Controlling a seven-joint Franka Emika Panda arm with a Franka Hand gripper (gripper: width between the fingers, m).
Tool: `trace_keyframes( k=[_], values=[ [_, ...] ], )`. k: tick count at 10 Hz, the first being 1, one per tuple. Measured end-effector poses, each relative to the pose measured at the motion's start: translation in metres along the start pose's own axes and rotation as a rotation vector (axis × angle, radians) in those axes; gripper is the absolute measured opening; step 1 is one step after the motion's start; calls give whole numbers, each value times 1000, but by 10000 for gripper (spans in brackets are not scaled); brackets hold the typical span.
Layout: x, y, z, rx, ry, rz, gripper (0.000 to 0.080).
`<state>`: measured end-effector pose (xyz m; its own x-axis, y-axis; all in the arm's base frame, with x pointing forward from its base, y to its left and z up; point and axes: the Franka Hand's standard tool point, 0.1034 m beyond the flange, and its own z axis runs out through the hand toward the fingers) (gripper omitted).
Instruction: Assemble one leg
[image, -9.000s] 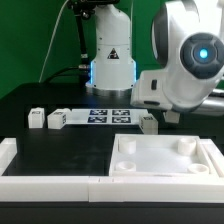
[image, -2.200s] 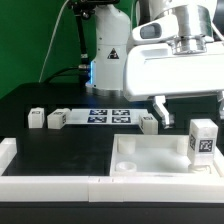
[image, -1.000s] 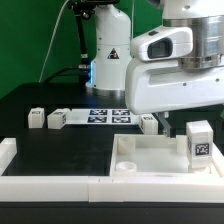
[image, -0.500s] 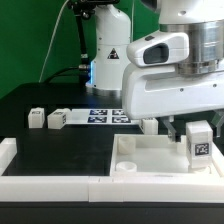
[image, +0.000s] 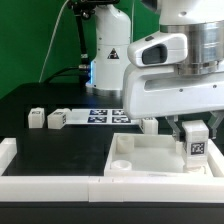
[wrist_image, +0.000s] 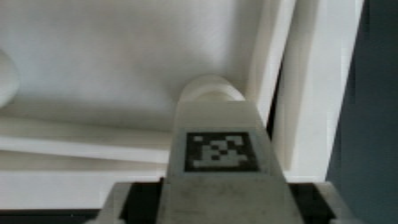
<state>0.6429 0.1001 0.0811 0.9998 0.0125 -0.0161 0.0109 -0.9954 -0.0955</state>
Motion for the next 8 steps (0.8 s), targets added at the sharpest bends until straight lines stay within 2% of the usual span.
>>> trace_keyframes(
  k=[3, 5, 8],
  values=[
    [-4, -9, 2, 6, 10, 422, 294],
    [-3, -12, 3, 21, 17, 648, 294],
    [-3, -15, 4, 19, 18, 925, 294]
  ],
)
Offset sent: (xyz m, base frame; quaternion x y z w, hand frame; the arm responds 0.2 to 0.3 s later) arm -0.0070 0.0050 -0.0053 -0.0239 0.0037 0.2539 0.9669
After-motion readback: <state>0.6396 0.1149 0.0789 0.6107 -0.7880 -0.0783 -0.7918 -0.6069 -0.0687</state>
